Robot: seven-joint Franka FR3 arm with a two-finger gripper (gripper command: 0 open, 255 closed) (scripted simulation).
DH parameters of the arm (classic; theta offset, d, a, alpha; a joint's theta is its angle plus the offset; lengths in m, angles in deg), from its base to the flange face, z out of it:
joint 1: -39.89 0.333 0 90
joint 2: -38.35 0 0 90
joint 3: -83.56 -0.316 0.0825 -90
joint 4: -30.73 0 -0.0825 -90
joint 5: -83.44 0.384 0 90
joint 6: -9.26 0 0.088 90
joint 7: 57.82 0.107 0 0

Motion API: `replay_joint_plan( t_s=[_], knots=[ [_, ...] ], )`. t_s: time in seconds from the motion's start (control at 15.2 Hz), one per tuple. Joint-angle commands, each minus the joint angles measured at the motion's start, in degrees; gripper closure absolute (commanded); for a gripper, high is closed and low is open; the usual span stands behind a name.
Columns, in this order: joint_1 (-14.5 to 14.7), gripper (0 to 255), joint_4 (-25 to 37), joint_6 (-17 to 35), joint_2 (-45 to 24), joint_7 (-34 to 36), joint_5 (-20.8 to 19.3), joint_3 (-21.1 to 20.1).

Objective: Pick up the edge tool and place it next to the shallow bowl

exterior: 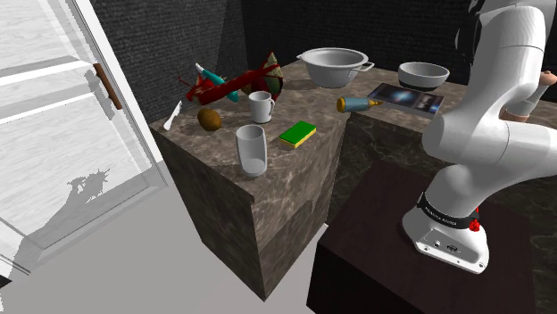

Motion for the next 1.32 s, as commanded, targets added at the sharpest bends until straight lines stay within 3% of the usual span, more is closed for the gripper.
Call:
replay_joint_plan(
  t_s=[0.0,0.73,1.25],
  knots=[
    [0.1,255,-1.0,1.3,-0.3,-0.1,0.1,-0.1],
    [1.3,255,-8.1,9.1,-1.3,-0.8,0.7,-0.4],
    [1.3,255,-8.1,9.0,-1.3,-0.8,0.8,-0.4]
  ],
)
